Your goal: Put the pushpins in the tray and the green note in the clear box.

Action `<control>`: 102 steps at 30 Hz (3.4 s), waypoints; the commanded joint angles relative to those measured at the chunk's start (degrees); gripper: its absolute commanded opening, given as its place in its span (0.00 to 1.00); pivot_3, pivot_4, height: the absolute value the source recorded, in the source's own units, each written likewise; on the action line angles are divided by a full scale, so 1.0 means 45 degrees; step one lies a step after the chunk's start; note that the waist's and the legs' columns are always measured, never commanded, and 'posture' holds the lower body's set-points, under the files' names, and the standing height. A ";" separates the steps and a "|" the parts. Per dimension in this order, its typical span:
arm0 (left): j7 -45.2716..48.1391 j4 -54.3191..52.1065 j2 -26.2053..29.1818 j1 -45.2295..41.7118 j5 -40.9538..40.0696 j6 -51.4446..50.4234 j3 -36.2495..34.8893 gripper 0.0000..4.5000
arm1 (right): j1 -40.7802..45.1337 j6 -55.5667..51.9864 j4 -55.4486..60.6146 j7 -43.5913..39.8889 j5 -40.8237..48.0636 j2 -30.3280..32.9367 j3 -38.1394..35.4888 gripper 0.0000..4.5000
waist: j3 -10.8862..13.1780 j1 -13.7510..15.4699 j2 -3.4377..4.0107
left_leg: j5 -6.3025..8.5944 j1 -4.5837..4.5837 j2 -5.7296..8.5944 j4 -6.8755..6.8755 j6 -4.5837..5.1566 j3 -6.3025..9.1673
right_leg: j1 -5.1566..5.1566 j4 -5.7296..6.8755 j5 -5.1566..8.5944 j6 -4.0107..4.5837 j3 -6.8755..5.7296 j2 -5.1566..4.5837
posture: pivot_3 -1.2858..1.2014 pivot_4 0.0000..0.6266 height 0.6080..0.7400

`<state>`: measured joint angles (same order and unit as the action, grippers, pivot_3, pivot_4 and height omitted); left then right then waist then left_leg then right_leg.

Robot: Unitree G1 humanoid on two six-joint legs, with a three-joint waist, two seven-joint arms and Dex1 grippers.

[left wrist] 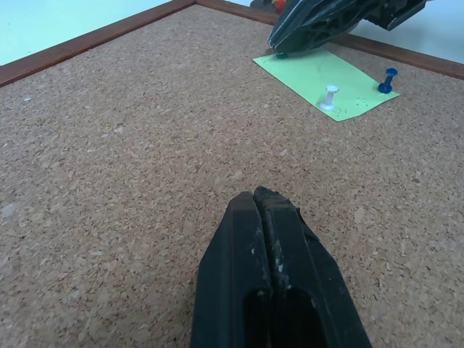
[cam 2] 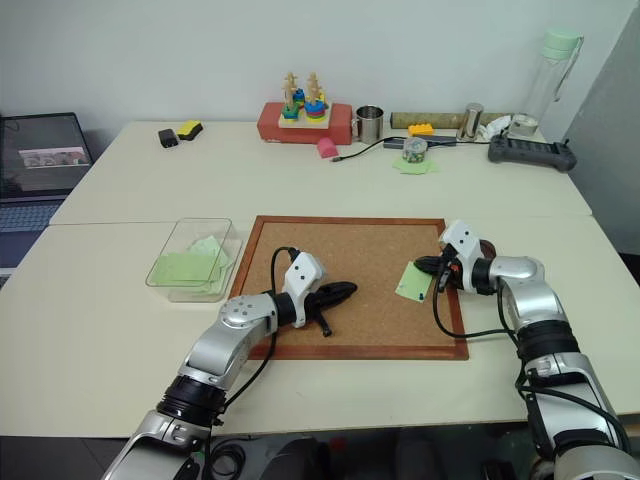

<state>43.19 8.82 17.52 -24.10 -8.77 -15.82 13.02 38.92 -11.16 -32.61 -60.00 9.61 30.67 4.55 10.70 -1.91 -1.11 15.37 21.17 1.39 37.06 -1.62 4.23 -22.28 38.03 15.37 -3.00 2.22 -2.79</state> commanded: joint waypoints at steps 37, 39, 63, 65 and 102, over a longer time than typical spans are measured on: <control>-0.0013 0.0446 -0.0045 0.0061 0.0566 -0.0592 0.0756 0.00 | -0.0342 -0.2492 0.0601 0.2213 -0.0064 0.2414 -0.1727 0.10 | -0.0017 0.0041 0.0015 | 0.0001 -0.0031 0.0006 0.0002 0.0004 -0.0009 | 0.0037 0.0005 0.0000 -0.0001 0.0006 0.0000 | 0.52 0.24 1.00; -0.0004 0.0429 -0.0036 0.0077 0.0575 -0.0605 0.0731 0.00 | -0.0296 -0.2412 0.0442 0.2317 -0.0097 0.2360 -0.1791 0.16 | -0.0017 0.0042 0.0015 | 0.0001 -0.0030 0.0006 0.0002 0.0004 -0.0009 | 0.0037 0.0004 0.0000 -0.0001 0.0008 0.0000 | 0.52 0.24 1.00; 0.0112 0.0443 0.0266 0.0168 0.0759 -0.0493 0.0606 0.00 | -0.4131 -0.2702 0.8093 -0.0466 0.1110 0.3385 -0.0686 0.67 | -0.0024 0.0010 0.0021 | 0.0002 -0.0041 0.0001 -0.0002 0.0004 -0.0002 | 0.0050 -0.0009 0.0005 -0.0010 0.0004 0.0005 | 0.52 0.24 1.00; 0.0125 0.0452 0.0263 0.0150 0.0784 -0.0500 0.0593 0.00 | -0.4185 -0.2534 0.8128 -0.0250 0.0885 0.3163 -0.0408 0.67 | -0.0026 0.0010 0.0018 | 0.0002 -0.0045 -0.0004 -0.0002 0.0004 0.0005 | 0.0054 -0.0010 0.0005 -0.0011 -0.0003 0.0010 | 0.52 0.24 1.00; -0.0006 0.0450 0.0289 0.0406 0.0927 -0.0495 0.0618 0.00 | -0.3130 -0.1956 0.6797 -0.0860 0.0915 0.2258 0.0156 0.01 | -0.0027 0.0033 0.0017 | 0.0002 -0.0048 -0.0005 -0.0006 0.0003 0.0006 | 0.0053 -0.0011 0.0004 -0.0008 -0.0001 0.0011 | 0.52 0.24 1.00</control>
<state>43.15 8.43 17.98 -24.24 -6.51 -16.79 14.38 23.50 -19.80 -5.41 -62.44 11.65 39.80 7.87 10.58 -1.76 -1.03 15.38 20.96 1.37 37.03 -1.60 4.25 -22.05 37.97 15.38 -3.04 2.22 -2.74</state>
